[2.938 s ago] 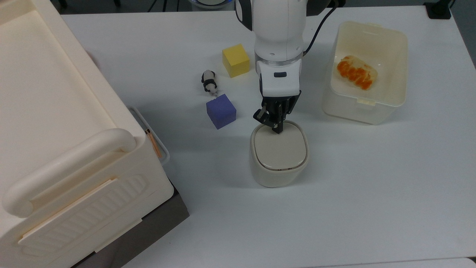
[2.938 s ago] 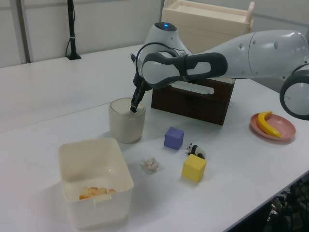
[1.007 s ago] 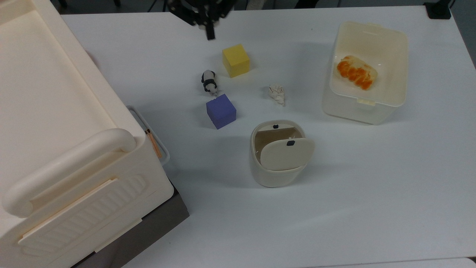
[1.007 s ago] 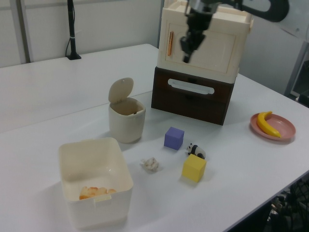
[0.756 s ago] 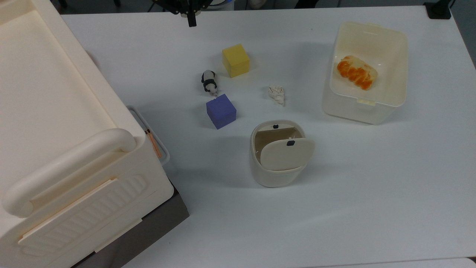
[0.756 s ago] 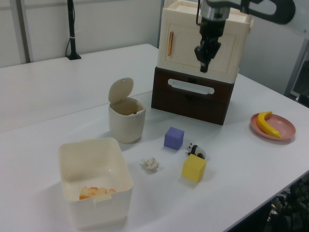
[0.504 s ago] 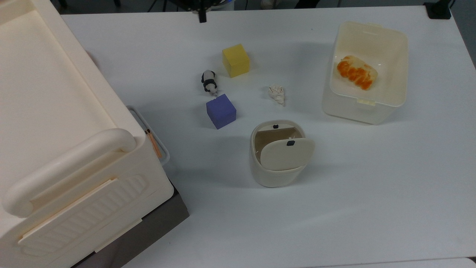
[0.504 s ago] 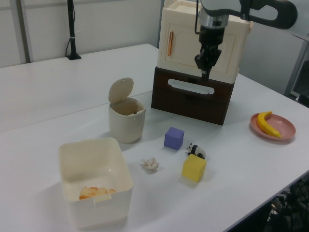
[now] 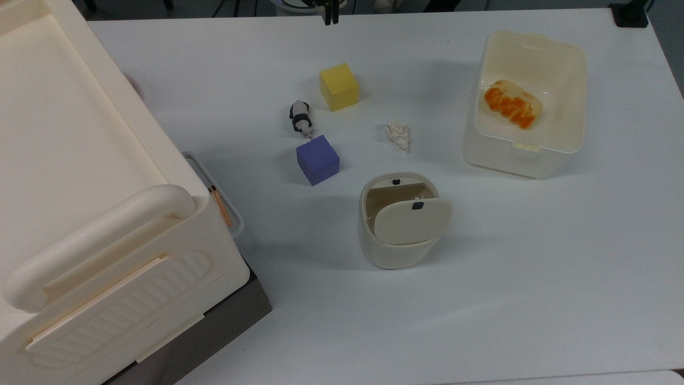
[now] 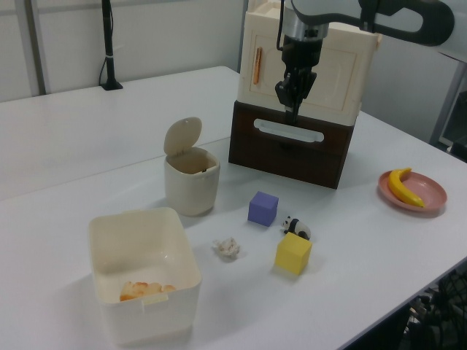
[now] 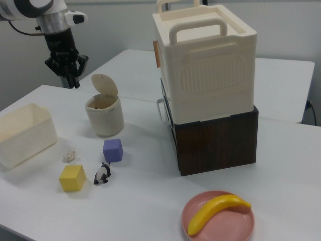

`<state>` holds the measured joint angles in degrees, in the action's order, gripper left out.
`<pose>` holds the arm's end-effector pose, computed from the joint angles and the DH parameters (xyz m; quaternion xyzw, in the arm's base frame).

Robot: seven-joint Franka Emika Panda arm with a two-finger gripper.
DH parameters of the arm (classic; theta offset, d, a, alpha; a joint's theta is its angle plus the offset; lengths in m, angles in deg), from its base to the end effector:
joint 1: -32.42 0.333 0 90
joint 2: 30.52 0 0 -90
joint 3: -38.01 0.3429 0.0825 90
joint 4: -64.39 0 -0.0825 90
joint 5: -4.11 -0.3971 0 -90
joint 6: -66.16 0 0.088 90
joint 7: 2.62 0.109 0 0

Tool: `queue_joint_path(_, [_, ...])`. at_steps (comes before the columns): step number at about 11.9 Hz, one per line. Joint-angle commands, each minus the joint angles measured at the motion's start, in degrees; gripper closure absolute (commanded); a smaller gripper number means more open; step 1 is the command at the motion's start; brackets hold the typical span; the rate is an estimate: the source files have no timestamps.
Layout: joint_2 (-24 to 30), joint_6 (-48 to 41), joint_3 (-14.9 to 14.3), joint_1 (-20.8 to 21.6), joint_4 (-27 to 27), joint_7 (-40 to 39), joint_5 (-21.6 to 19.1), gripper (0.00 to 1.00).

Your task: Open the trash can

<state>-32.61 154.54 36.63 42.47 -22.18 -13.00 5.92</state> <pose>0.5714 0.0839 0.6551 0.9861 0.1651 -0.0027 0.0162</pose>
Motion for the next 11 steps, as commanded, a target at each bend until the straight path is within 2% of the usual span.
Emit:
queue_joint_path(1, [1.39, 0.92, -0.65, 0.23, -0.08, 3.33, 0.65, 0.61])
queue_joint_path(2, [1.39, 0.92, -0.74, -0.11, -0.08, 6.05, 1.0, 0.46])
queue_joint_path(3, [1.21, 0.92, -0.74, -0.38, -0.08, 6.42, 1.09, 0.37])
queue_joint_path(4, [1.21, 0.75, -0.82, -0.73, -0.17, 6.6, 1.26, 0.0])
queue_joint_path(8, [0.6, -0.13, -1.0, -0.82, -0.26, 7.65, 2.85, 0.0])
queue_joint_path(11, [0.42, 0.65, -2.84, -0.91, -0.17, 7.75, 3.38, 0.0])
